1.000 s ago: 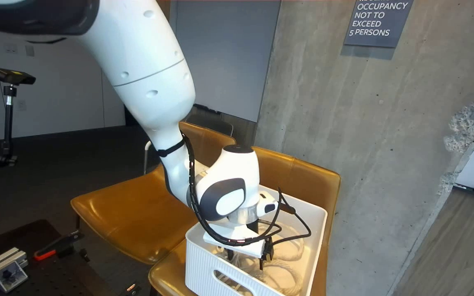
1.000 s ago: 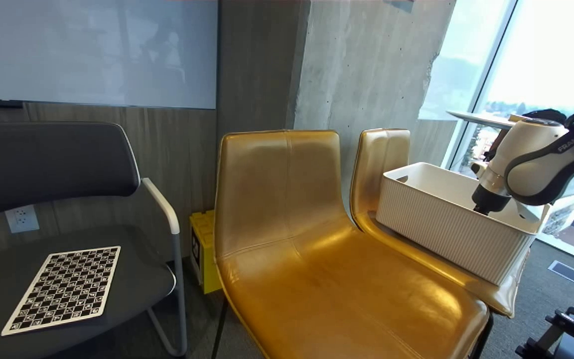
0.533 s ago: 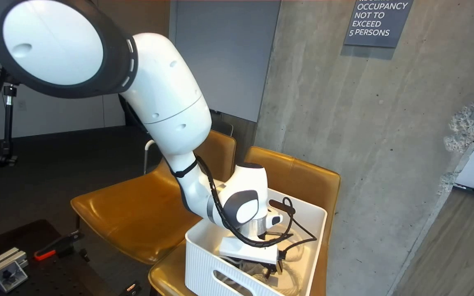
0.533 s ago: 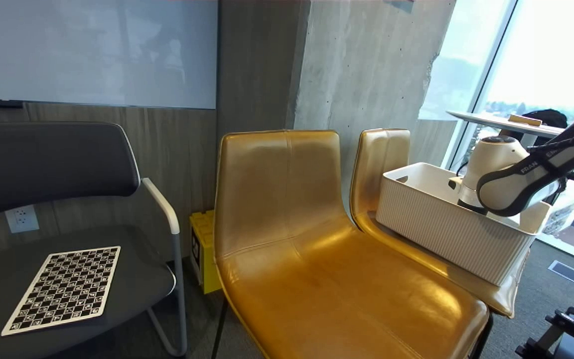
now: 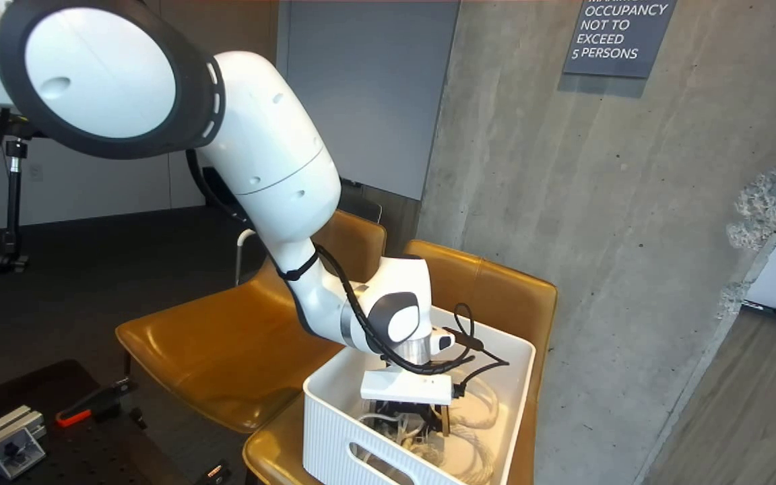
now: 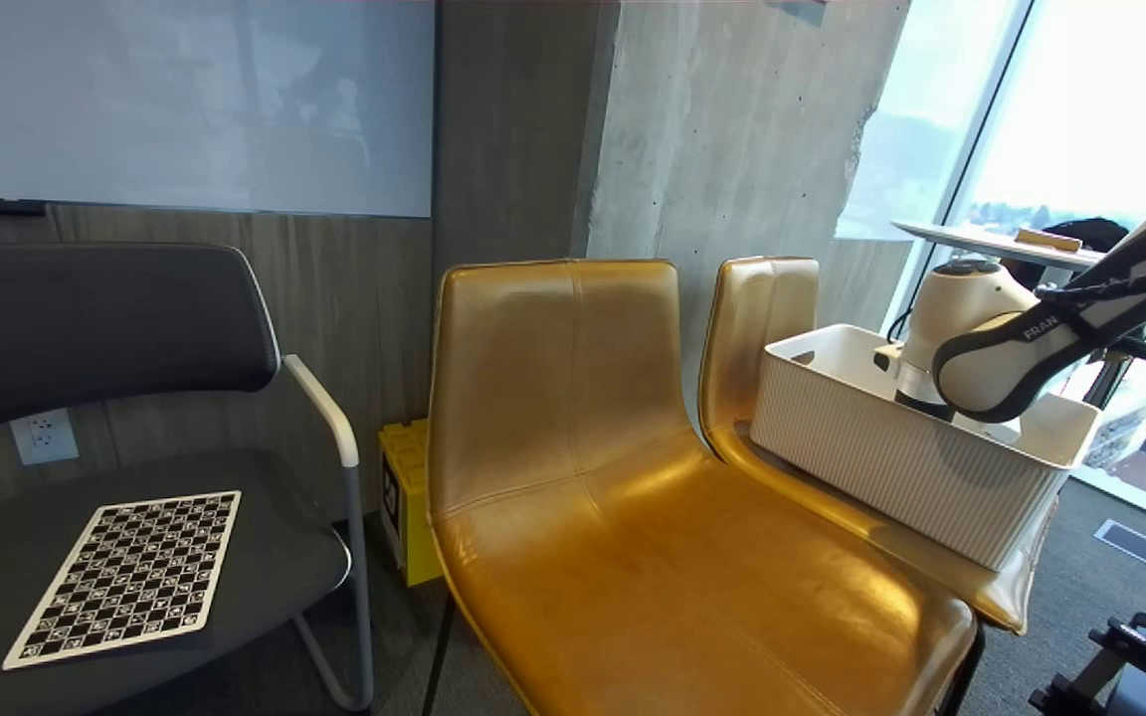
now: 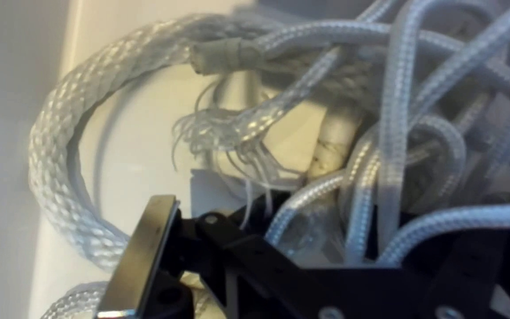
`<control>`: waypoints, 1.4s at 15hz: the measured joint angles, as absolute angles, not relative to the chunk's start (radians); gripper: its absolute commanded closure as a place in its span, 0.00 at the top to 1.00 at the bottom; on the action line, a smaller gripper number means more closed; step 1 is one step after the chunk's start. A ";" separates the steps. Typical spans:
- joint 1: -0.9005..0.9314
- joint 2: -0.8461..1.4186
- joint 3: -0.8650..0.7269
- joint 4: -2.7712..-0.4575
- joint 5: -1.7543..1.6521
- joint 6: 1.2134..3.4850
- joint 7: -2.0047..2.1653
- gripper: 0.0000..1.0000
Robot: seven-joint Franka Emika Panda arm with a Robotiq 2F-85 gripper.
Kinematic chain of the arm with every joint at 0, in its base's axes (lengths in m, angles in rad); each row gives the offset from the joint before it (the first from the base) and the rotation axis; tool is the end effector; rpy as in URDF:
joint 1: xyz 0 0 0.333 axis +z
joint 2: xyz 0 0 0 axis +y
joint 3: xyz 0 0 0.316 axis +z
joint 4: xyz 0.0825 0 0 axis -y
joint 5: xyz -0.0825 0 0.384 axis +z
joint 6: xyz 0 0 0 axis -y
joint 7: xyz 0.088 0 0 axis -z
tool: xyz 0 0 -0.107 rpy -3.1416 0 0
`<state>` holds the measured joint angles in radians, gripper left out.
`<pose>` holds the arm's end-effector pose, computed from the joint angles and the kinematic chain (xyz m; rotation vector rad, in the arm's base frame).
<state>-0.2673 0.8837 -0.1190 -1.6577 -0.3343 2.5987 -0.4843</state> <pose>0.6311 -0.2412 0.0997 2.8071 0.6086 -0.0954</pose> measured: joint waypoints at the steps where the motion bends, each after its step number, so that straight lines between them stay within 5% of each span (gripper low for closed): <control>1: -0.263 0.882 -0.119 -1.658 -0.334 2.599 -0.484 0.01; 9: -0.246 0.794 -0.122 -1.705 -0.334 2.597 -0.479 0.00; 21: -0.147 0.232 -0.037 -1.942 -0.312 2.539 -0.479 0.00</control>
